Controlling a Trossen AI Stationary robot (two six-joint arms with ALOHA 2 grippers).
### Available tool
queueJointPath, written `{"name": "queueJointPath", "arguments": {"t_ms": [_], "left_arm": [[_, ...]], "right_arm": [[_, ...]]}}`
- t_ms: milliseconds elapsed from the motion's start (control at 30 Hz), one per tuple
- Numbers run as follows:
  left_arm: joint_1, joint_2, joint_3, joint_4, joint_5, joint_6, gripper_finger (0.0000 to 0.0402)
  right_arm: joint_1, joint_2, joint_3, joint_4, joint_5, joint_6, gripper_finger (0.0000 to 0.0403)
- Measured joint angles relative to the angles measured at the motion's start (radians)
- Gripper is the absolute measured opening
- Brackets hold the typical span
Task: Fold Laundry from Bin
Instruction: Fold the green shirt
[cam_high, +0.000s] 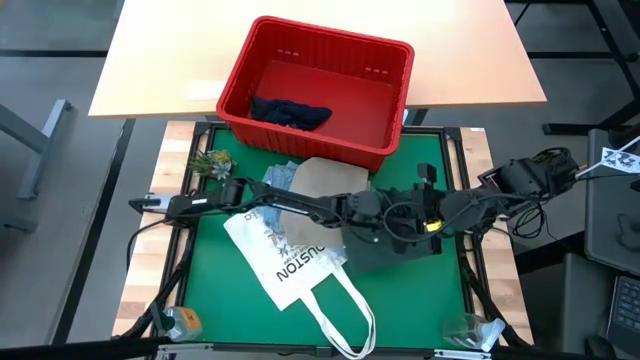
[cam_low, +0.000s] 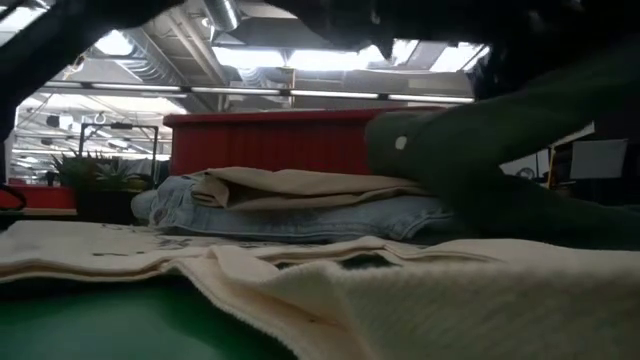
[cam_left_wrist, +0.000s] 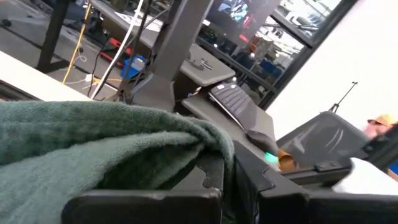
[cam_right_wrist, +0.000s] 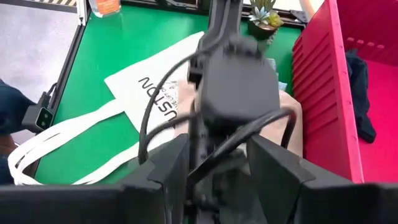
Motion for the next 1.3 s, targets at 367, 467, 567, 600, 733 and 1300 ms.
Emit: {"name": "queueJointPath", "arguments": {"t_ms": [367, 467, 567, 600, 733, 1300], "left_arm": [[0.048, 0.221, 0.181, -0.001, -0.036, 0.044, 0.0006], [0.048, 0.255, 0.196, 0.005, -0.046, 0.045, 0.0007], [0.048, 0.271, 0.197, 0.003, -0.105, 0.056, 0.0008], [0.05, 0.273, 0.196, 0.001, -0.132, 0.066, 0.0008], [0.051, 0.272, 0.196, 0.007, -0.174, 0.109, 0.0009], [0.063, 0.264, 0.197, 0.008, -0.057, 0.134, 0.0127]], "right_arm": [[0.0, 0.0, 0.001, 0.013, -0.001, 0.0, 0.0163], [0.0, 0.0, 0.001, 0.013, -0.001, 0.0, 0.0163], [0.0, 0.0, 0.001, 0.012, -0.001, 0.0, 0.0163], [0.0, 0.0, 0.001, 0.012, -0.001, 0.0, 0.0163], [0.0, 0.0, 0.001, 0.011, -0.001, 0.0, 0.0163], [0.0, 0.0, 0.001, 0.009, -0.001, 0.0, 0.0163]]}}
